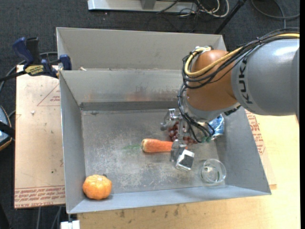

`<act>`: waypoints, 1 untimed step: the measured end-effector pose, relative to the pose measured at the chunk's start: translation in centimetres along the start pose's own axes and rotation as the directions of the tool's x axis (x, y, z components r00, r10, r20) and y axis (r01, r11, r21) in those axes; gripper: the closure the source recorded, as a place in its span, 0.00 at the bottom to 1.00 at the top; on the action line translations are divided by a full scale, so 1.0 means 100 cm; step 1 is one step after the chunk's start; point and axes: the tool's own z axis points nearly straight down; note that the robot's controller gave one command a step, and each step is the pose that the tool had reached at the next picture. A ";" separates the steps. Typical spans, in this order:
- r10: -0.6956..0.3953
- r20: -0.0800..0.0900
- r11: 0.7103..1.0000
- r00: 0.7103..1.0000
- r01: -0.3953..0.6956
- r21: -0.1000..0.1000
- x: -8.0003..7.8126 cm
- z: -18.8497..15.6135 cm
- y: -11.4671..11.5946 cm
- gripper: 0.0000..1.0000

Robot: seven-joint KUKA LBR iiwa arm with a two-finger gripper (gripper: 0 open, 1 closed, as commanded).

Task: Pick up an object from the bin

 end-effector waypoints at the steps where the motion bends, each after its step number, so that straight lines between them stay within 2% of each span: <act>1: 0.000 0.008 1.000 1.000 0.000 0.001 -0.024 -0.011 0.009 0.00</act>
Offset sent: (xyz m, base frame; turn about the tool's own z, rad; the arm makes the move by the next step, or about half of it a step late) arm 0.0202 0.0087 -0.0658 -0.0119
